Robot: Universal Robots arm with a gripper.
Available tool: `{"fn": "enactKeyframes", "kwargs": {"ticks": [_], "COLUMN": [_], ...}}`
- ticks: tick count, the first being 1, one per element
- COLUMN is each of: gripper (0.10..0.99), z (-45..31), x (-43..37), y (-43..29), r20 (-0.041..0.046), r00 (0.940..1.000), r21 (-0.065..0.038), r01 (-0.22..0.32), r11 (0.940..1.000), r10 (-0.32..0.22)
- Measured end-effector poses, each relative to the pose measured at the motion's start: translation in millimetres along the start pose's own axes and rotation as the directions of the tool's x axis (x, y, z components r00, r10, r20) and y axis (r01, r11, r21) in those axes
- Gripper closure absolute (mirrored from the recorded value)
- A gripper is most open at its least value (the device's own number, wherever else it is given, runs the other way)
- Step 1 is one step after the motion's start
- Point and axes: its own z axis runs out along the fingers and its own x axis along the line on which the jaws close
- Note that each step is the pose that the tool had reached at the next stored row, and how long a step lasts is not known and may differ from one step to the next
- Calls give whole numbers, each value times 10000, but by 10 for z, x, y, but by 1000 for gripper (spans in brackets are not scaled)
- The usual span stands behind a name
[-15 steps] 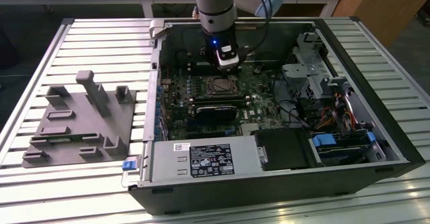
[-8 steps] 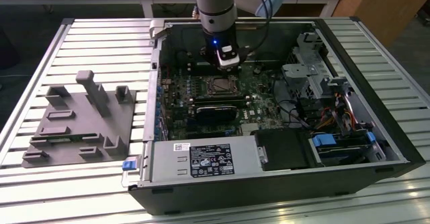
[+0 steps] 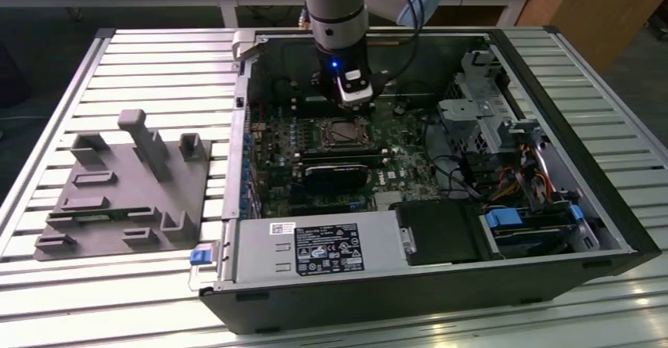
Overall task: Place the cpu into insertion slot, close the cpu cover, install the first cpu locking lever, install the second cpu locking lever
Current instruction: 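Install the first cpu locking lever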
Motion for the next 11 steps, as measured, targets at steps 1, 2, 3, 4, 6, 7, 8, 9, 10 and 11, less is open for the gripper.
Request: {"fn": "enactKeyframes", "kwargs": {"ticks": [1, 2, 3, 4, 6, 7, 8, 9, 10, 11], "gripper": [980, 980, 980, 980, 980, 980, 980, 980, 980, 980], "z": [0, 1, 1, 1, 1, 1, 1, 1, 1, 0], "x": [-2, -2, -3, -4, -5, -5, -5, -5, -5, -5], "y": [-2, -4, -5, -7, -8, -9, -9, -9, -9, -9], "r20": [0, 0, 0, 0, 0, -1, -1, 0, -1, -1], "r00": [10000, 10000, 10000, 10000, 10000, 10000, 10000, 10000, 10000, 10000], "r21": [1, 1, 1, 1, 2, 2, 3, 2, 2, 2], "r01": [0, 0, -1, -1, 0, 0, 0, 0, 0, 0], "r11": [10000, 10000, 10000, 10000, 10000, 10000, 10000, 10000, 10000, 10000], "r10": [0, 0, 1, 1, 0, 0, 0, 0, 0, 0]}}
